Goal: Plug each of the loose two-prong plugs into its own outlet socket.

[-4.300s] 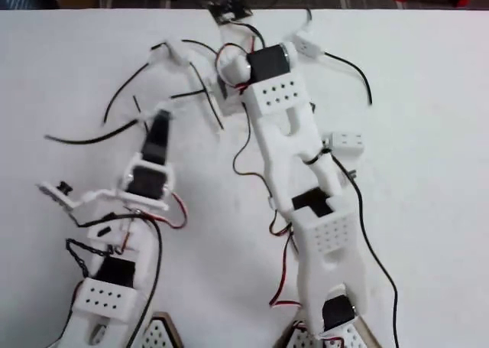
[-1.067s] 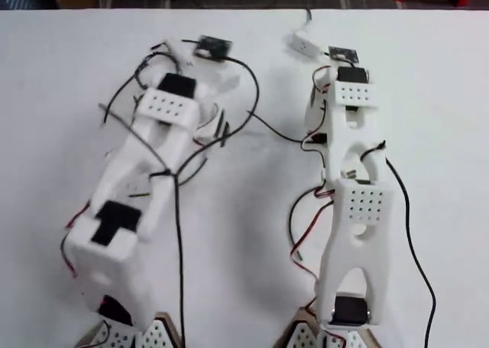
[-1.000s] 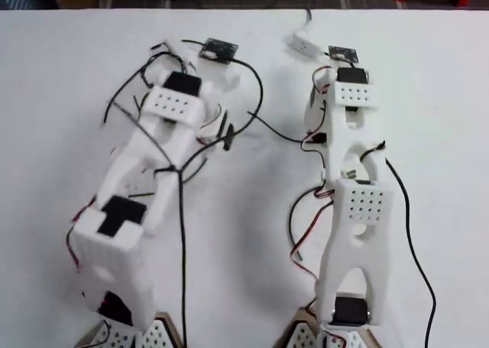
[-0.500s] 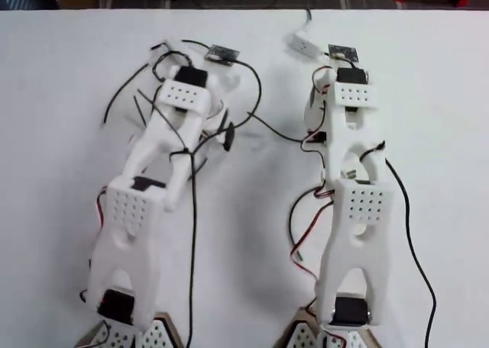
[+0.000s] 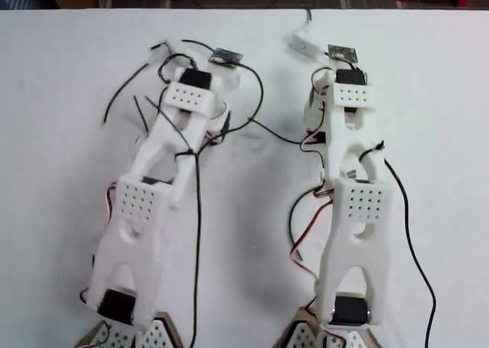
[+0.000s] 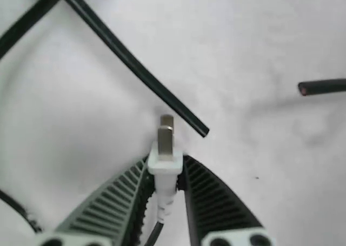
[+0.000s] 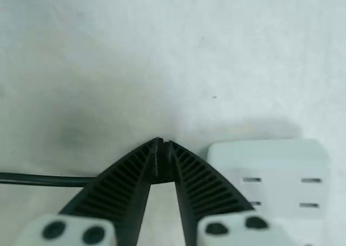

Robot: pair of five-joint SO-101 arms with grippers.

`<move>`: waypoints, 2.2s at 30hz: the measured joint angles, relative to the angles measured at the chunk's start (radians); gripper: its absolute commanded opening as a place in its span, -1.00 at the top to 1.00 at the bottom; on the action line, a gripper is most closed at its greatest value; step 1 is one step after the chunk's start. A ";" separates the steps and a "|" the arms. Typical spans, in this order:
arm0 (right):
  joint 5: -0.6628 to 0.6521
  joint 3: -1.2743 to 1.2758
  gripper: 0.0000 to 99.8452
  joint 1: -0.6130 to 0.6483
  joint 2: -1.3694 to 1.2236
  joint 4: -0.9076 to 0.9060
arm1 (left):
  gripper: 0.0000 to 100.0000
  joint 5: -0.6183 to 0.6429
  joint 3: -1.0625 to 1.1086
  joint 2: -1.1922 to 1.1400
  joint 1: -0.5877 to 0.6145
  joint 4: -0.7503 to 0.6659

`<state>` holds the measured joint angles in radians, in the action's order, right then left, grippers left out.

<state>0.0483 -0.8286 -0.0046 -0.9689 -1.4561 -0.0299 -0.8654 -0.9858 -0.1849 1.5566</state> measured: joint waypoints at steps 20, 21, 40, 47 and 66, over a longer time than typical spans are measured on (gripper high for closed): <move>0.000 0.000 0.96 0.000 -0.002 0.011 | 0.95 0.055 -0.032 0.273 -0.127 0.224; 0.000 0.000 0.96 0.000 -0.002 0.012 | 0.95 0.061 -0.014 0.310 -0.124 0.224; 0.000 0.000 0.96 0.000 -0.003 0.012 | 0.95 0.086 1.063 1.332 -0.244 -0.385; 0.000 0.000 0.96 0.000 -0.003 0.012 | 0.95 0.086 1.570 1.695 -0.213 -0.864; 0.000 -0.193 0.96 0.037 0.219 -0.178 | 0.95 -0.083 2.151 2.143 -0.316 -1.493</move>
<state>0.0483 -1.0219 0.0322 -0.7495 -1.6341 -0.1128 1.2858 1.1577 -0.5010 0.0637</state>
